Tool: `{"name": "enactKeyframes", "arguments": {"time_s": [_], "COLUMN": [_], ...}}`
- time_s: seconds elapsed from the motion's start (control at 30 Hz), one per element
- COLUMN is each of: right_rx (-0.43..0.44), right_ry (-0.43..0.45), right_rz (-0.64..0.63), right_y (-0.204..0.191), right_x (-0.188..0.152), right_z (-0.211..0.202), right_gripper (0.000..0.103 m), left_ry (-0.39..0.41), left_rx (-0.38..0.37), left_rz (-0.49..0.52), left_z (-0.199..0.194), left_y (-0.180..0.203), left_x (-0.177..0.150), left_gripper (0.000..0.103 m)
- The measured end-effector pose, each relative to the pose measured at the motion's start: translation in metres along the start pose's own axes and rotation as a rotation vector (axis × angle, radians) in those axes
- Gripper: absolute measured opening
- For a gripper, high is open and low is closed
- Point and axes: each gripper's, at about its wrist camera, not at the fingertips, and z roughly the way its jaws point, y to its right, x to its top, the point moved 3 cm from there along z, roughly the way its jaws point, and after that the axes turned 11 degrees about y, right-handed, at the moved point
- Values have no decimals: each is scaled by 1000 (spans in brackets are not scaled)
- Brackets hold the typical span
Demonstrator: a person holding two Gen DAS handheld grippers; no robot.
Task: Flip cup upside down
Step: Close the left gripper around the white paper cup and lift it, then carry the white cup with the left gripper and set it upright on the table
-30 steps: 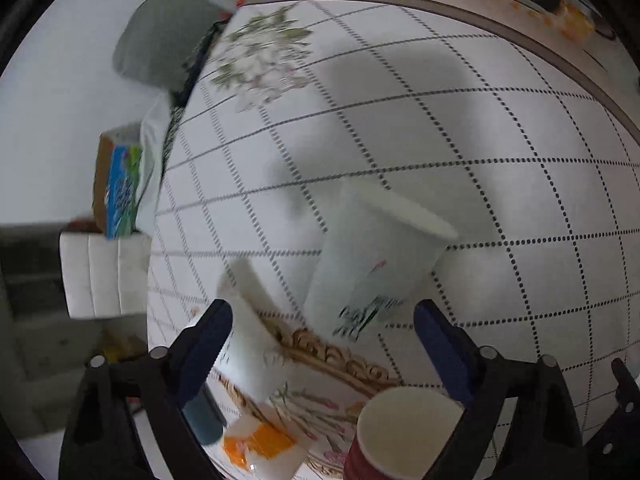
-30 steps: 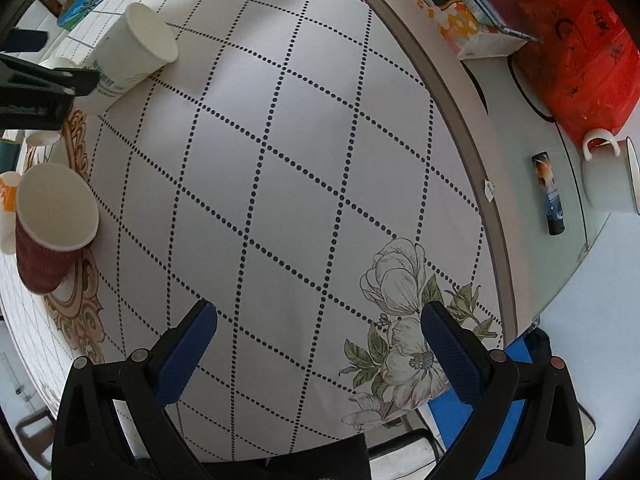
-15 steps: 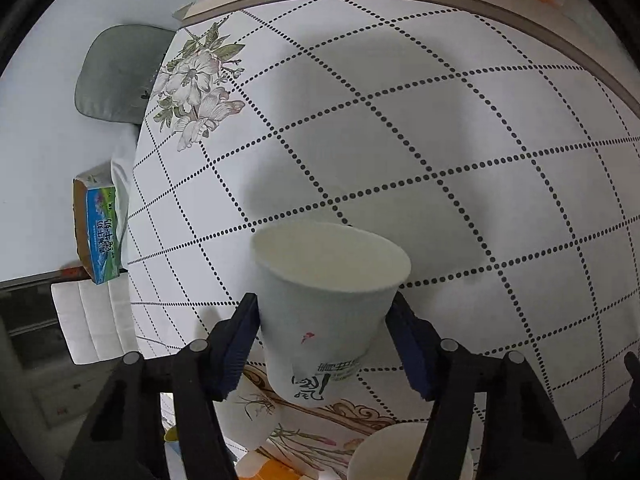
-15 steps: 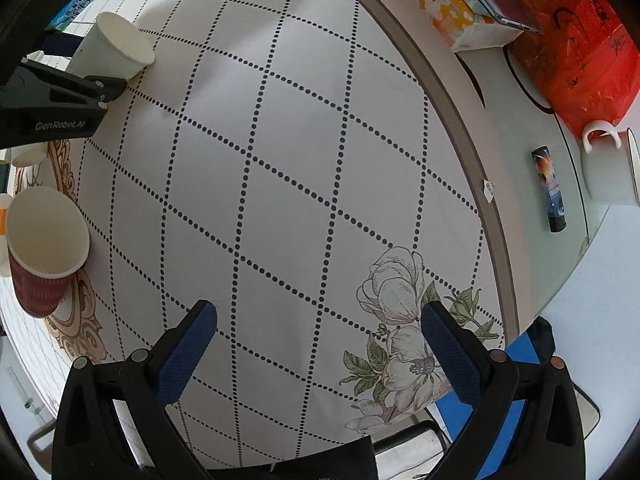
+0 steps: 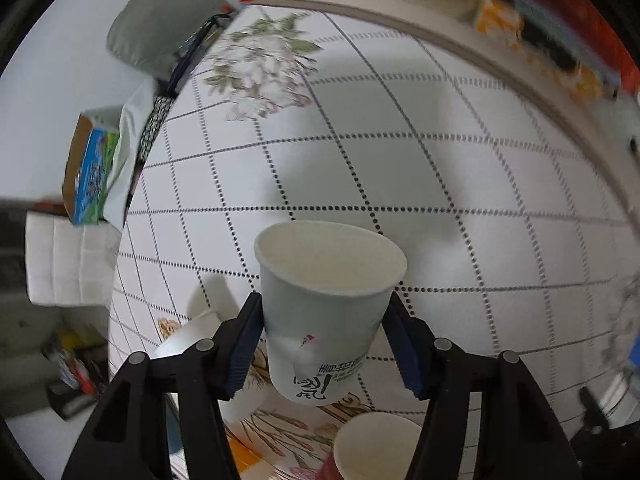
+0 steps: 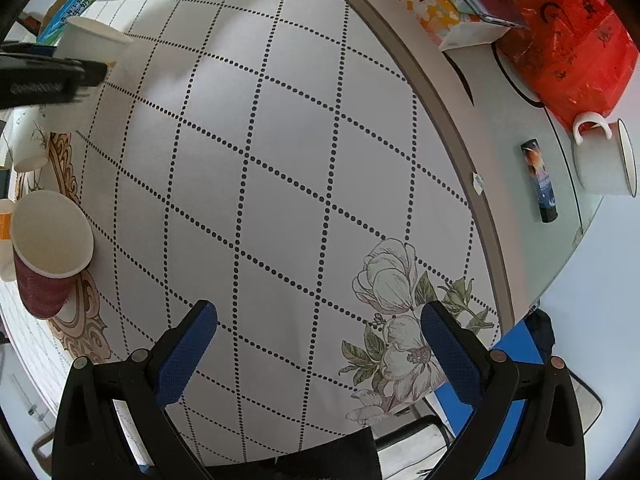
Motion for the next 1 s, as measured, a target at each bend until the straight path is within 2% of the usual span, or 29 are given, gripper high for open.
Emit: {"name": "enactKeyframes", "arguments": {"time_s": [0.1,0.3,0.43,0.57,0.87,1.0], "right_rx": [5,20,38,61,79,73], "right_ry": [16,50,66,66,45,32], "right_rz": [7,-5,-25,-66,-202,-276], "right_y": [5,13,17,16,7,9], "right_x": [-4,-14,-23,-38,-46,-56], "right_z": [-10,-33,-46,-54,-36,-27], "right_gripper": [103,103,103,103,103,103], "left_ry": [4,-28,-45,-65,-197,-248], "left_rx": [-29,-141,-201,-221,-341,-382], "left_rz": [-82,-307,-452,-569,-906,-1011], "left_z": [-16,-54,-82,-102,-97,-82], "left_y": [-9,-23,-25,-18,23,52], "left_x": [-1,-20,-50,-88,-185,-210], "left_gripper": [57,57,57,57,57,57]}}
